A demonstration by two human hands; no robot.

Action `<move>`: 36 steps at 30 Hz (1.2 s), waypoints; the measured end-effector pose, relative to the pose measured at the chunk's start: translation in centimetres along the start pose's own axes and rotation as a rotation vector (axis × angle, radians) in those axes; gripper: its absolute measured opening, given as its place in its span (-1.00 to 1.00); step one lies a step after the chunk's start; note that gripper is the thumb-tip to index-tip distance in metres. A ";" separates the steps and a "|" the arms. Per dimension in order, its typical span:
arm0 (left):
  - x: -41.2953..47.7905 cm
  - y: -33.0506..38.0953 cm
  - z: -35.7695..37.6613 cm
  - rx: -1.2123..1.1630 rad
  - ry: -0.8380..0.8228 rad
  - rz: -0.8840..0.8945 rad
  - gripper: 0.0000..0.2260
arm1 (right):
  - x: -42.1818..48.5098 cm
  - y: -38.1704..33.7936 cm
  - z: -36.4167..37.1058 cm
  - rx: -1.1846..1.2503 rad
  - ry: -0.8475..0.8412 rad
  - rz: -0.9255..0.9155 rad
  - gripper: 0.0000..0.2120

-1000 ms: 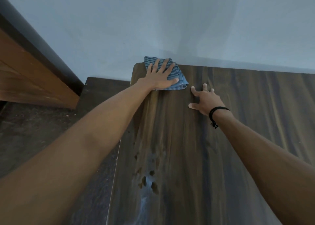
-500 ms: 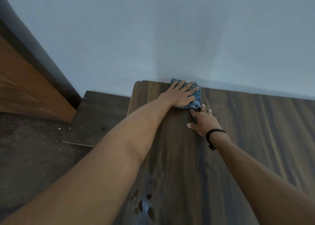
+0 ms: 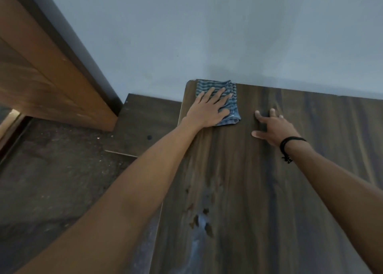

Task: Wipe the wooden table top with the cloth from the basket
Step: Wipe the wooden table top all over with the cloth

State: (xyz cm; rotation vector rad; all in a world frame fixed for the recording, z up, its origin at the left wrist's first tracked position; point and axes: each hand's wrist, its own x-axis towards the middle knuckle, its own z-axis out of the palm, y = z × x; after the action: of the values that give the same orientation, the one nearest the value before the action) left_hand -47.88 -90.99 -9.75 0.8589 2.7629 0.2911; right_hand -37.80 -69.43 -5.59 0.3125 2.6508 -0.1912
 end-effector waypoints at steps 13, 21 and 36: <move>-13.1 1.3 3.7 0.049 0.045 -0.081 -0.39 | -0.2 0.2 0.2 0.002 0.024 0.011 -0.28; -6.0 1.0 1.2 -0.016 0.031 -0.219 -0.36 | -0.2 0.1 -0.5 -0.022 0.030 0.025 -0.27; -18.0 9.6 6.7 -0.017 0.025 -0.167 -0.35 | -2.4 -1.4 -0.4 -0.131 0.058 -0.025 -0.34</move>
State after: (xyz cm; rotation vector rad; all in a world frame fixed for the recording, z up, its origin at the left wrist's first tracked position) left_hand -26.53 -92.81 -10.81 0.6199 2.8284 0.2956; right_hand -36.28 -71.17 -4.05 0.2451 2.7101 -0.0158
